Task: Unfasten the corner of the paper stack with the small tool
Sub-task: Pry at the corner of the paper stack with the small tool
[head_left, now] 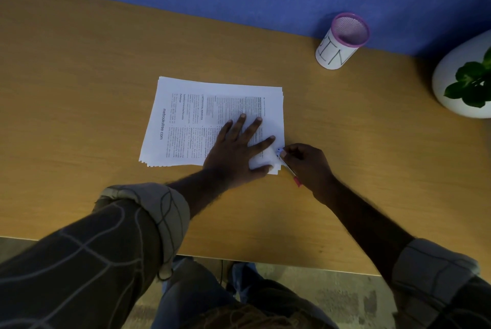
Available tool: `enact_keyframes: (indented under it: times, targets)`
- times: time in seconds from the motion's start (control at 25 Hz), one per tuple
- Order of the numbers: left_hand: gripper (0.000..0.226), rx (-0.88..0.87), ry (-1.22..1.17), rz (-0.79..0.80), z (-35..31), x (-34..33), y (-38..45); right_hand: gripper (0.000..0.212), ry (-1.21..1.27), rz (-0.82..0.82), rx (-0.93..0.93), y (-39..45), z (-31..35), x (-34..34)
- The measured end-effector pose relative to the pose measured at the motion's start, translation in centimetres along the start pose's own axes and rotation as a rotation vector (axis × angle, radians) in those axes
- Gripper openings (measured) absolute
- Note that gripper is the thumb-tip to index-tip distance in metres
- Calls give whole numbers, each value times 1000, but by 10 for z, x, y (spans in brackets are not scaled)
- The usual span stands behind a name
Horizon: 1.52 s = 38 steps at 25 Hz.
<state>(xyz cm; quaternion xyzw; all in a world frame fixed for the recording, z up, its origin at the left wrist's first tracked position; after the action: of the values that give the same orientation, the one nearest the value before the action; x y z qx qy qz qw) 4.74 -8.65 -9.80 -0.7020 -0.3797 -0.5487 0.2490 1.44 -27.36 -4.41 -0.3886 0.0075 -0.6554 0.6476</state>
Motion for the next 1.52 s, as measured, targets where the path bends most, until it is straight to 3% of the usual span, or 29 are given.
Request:
enact_keyframes:
  times: [0.16, 0.32, 0.72, 1.52]
  targets:
    - [74, -5, 5, 2, 0, -2, -1, 25, -559, -81, 400, -11, -2, 4]
    - [74, -9, 7, 15, 1, -2, -1, 24, -803, -190, 616, -15, 3, -1]
    - [69, -26, 23, 35, -1, -1, -1, 26, -946, -233, 788, -11, 9, -3]
    - [70, -13, 10, 43, -3, 2, 0, 23, -975, -209, 856, -5, 3, -6]
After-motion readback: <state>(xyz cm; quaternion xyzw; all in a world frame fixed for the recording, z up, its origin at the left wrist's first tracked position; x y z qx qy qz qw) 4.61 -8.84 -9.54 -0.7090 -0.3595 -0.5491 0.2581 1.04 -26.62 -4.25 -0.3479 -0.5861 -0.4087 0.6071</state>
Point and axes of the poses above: each hand's wrist, its own y-axis towards the middle knuckle, its own x-axis out of the back of the hand, z = x × y, the point moved 3 cm from there along y, towards the middle knuckle, and after that the axes turned 7 degrees about -y, right-handed, at the moved point
